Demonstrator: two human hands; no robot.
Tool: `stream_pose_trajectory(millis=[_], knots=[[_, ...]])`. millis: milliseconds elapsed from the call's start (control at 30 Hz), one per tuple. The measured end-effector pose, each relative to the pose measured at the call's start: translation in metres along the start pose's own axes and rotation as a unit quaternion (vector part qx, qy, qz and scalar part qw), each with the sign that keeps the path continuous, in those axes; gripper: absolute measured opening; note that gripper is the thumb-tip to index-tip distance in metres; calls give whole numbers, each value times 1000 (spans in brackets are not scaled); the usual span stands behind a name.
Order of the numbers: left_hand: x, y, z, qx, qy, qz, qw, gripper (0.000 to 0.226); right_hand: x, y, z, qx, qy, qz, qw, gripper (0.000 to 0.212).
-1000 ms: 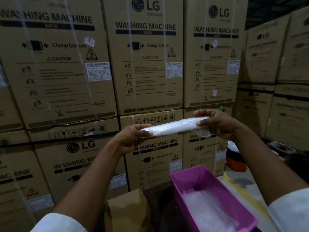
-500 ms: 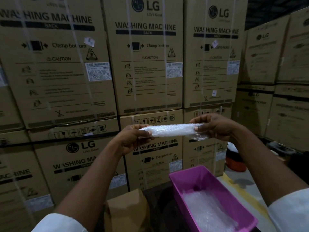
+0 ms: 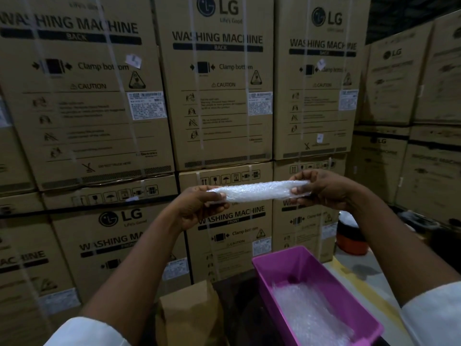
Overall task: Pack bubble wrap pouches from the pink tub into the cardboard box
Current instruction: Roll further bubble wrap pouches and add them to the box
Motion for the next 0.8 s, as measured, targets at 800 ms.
stream_pose_trajectory(millis=[800], knots=[[8,10,3,22,-62,15,998,39,-1,2,6,-46,-16,31,998,47]])
Point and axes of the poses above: each hand's wrist, its own y-axis away from the middle knuckle, its own z-axis out of the back of the hand, x = y × z, the point moved 5 cm from there along -y, towards the middle knuckle, and after that the axes turned 9 degrees about -y, right-handed, at the moved point
